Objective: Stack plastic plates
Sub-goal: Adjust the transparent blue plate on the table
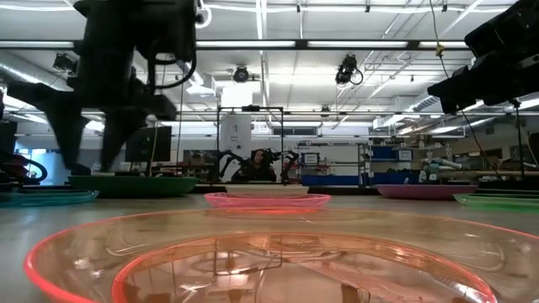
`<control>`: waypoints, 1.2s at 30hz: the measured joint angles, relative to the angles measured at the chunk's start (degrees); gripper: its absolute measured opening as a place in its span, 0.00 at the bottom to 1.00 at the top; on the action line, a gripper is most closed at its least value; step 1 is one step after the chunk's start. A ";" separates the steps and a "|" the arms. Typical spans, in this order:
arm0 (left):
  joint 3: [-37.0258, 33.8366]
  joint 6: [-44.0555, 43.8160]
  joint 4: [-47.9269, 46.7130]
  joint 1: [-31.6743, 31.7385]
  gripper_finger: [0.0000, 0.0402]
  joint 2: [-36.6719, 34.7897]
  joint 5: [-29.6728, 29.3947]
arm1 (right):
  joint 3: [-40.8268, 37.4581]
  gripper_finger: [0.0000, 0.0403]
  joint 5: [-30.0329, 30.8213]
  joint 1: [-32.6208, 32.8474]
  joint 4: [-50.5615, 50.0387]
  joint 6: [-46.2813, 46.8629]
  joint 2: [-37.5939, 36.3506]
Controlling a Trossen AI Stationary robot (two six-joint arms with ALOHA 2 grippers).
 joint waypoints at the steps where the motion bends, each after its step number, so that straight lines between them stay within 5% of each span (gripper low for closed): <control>1: -0.01 1.58 -1.70 0.20 0.47 0.11 0.82 | 0.00 0.12 -0.01 0.01 0.03 -0.01 0.01; 10: -0.43 8.31 -12.93 0.86 0.42 0.83 -3.31 | 0.00 0.12 -0.02 -0.01 0.24 -0.01 -0.01; 22: -10.30 4.57 -9.78 6.58 0.40 0.81 -4.25 | 0.00 0.12 0.00 -0.01 0.91 -0.01 -0.01; 36: -13.80 -0.52 0.59 6.45 0.16 0.76 -7.10 | 0.00 0.12 -0.02 0.01 1.00 0.01 0.01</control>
